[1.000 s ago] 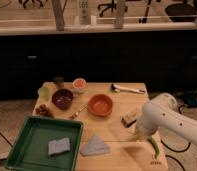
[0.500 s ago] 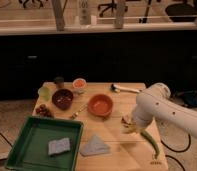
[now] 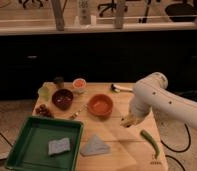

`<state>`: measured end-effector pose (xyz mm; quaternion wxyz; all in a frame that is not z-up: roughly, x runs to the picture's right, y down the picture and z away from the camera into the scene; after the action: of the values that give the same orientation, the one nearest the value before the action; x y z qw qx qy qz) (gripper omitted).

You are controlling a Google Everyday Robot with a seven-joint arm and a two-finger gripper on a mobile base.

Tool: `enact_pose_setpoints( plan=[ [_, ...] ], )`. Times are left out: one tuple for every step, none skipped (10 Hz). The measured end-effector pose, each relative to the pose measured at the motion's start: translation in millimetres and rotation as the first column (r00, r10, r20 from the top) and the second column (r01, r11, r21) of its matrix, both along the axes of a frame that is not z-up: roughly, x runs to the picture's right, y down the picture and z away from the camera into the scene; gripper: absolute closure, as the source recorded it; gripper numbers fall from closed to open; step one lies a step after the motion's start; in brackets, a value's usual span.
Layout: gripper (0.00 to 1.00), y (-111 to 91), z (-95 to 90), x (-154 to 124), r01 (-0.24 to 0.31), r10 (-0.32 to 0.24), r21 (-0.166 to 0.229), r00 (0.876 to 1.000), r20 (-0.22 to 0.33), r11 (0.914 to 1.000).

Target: Place banana in red bowl

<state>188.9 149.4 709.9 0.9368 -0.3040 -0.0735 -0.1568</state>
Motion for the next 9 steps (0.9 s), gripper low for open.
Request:
enact_pose_setpoints(
  plan=[
    [1.0,-4,-0.5,-1,-0.001,0.001,0.005,1.0,0.001,1.0],
    [1.0,-8,-1.7,-2,-0.005,0.005,0.007,1.0,0.001,1.0],
    [1.0,-16,-1.3,-5,-0.007,0.007,0.014,1.0,0.008,0.9999],
    [1.0,-22,-0.9,-7,-0.006,0.006,0.017,1.0,0.01,0.9998],
    [1.0,-25,-0.7,-6,-0.009,0.009,0.02,1.0,0.01,0.9998],
    [1.0,-33,0.3,-2,-0.02,0.019,0.027,1.0,0.006,0.9994],
    [1.0,-38,1.3,-2,-0.025,0.025,0.029,1.0,0.008,0.9992],
    [1.0,-45,2.6,-4,-0.028,0.028,0.037,1.0,0.011,0.9989],
    [1.0,-51,3.1,-4,-0.033,0.033,0.044,0.999,0.013,0.9985]
  ],
)
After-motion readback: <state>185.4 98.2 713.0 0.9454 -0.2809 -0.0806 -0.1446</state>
